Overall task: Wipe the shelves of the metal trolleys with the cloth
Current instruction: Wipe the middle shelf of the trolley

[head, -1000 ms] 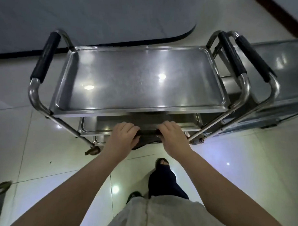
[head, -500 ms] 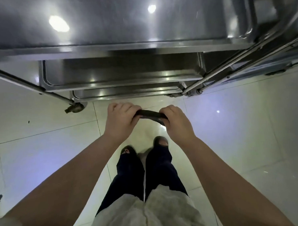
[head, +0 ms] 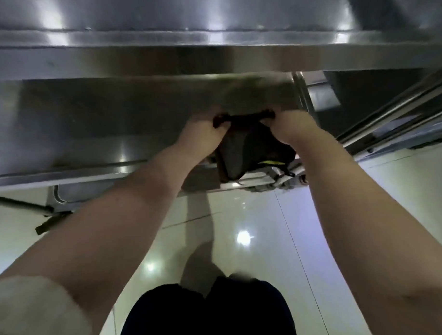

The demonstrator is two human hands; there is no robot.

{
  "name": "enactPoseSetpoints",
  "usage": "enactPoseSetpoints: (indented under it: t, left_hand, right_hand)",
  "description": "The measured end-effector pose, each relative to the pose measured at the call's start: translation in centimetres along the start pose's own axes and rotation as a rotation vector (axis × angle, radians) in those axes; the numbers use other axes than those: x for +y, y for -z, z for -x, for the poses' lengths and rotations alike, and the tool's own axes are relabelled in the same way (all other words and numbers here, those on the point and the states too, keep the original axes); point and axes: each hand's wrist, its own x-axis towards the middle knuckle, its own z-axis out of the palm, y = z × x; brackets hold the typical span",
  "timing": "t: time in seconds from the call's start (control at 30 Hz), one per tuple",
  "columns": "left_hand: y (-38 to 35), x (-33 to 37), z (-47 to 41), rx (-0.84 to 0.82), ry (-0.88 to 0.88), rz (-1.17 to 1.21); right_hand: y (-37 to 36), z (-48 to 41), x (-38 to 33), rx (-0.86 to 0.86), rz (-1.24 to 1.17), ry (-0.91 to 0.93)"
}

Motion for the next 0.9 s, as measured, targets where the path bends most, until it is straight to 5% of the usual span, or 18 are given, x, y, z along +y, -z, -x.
enactPoseSetpoints:
  t: [0.13,0.27,0.37,0.53,0.63,0.8,0.9]
  left_hand:
    - [-0.4,-4.8,-6.0,0.070,0.047,-0.454]
    - [0.4,-10.8,-7.2,0.147,-0.013,-0.598]
    - [1.3,-12.9,-8.6,0.123,0.009,-0.606]
    - [2.7,-14.8,-9.6,0.060,0.041,-0.659]
    - [2.8,-15.9,-9.8,-0.012,0.071,-0.649]
    - [2.7,-16.0,-10.1,0.044,0.054,-0.572]
    - [3.1,-17.4,-10.6,0.021,0.039,-0.569]
  right_hand:
    - [-4.5,-3.5,-0.3,0.235,-0.012,-0.038]
    - [-10.1,-0.8,-2.0,0.008,-0.033,0.108]
    - [-10.7,-1.3,-0.2,-0.004,0.009,0.121]
    - [-8.6,-3.3,8.5,-0.031,0.040,-0.175]
    - [-9.1,-3.9,7.4,-0.023,0.051,-0.292]
    - [-11.6,-4.9,-8.1,0.004,0.097,0.041]
    - [-12.1,-4.9,-10.5,-0.018,0.071,0.192]
